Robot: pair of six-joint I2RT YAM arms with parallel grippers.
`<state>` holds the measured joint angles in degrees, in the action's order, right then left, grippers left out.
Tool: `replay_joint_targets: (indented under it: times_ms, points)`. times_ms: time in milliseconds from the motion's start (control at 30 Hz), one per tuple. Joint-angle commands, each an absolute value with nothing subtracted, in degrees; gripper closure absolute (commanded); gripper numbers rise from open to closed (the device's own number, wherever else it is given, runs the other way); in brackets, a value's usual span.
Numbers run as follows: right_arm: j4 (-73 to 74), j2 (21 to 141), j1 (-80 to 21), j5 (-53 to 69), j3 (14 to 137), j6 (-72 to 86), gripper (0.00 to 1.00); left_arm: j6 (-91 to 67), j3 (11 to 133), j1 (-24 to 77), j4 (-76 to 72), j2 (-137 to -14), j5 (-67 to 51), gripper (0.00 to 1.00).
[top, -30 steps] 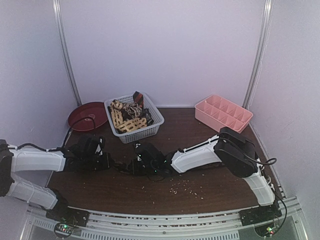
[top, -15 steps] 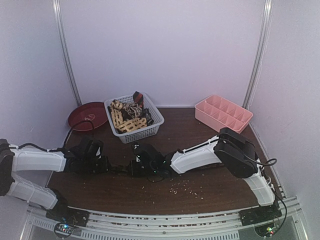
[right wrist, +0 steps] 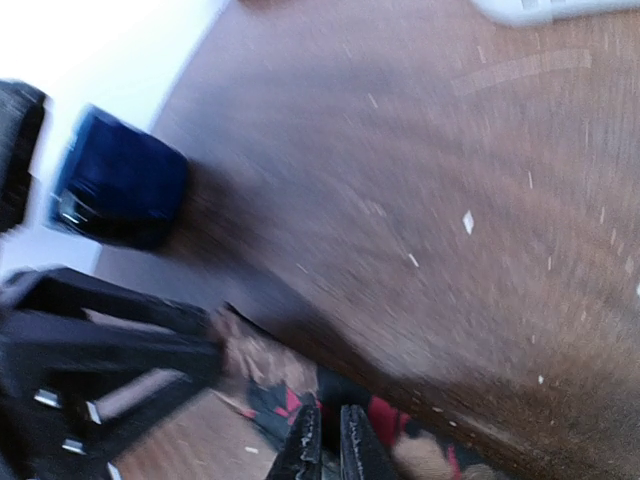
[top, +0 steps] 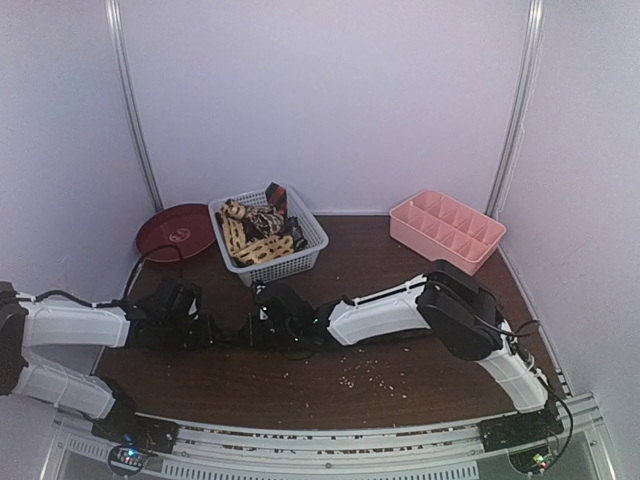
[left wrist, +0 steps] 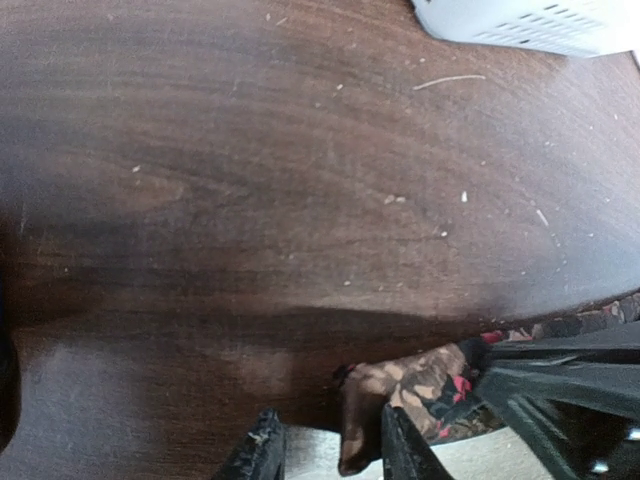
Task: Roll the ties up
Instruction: Roll the tie at the center of the board.
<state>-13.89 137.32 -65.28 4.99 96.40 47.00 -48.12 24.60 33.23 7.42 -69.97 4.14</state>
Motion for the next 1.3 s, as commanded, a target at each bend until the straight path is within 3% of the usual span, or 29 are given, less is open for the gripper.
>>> replay_joint_targets:
  times_ms: [0,200,433,567,900,1267]
  points:
    - [-9.97,139.76,-66.42,5.63,98.55,47.68,0.91,-48.78,22.66,32.13,2.38,-69.73,2.11,0.65]
    - [-9.37,139.93,-66.83,5.45,98.44,47.82,0.92,-49.01,21.64,32.02,-2.70,-70.86,-2.04,0.68]
    - [-10.85,138.39,-67.05,5.15,96.90,47.18,0.92,-49.49,21.09,31.99,-5.67,-71.38,-4.16,1.00]
    - [-10.84,136.02,-66.95,4.98,95.87,41.02,0.88,-49.14,21.24,32.00,-5.18,-71.85,-3.05,1.00]
    - [-1.18,128.68,-66.10,6.79,92.42,4.66,0.56,-48.37,22.63,32.00,-5.66,-73.29,-2.04,1.00]
    - [-0.16,129.46,-63.88,3.96,91.42,-9.32,0.53,-47.63,25.05,31.28,-7.64,-76.30,-1.76,1.00]
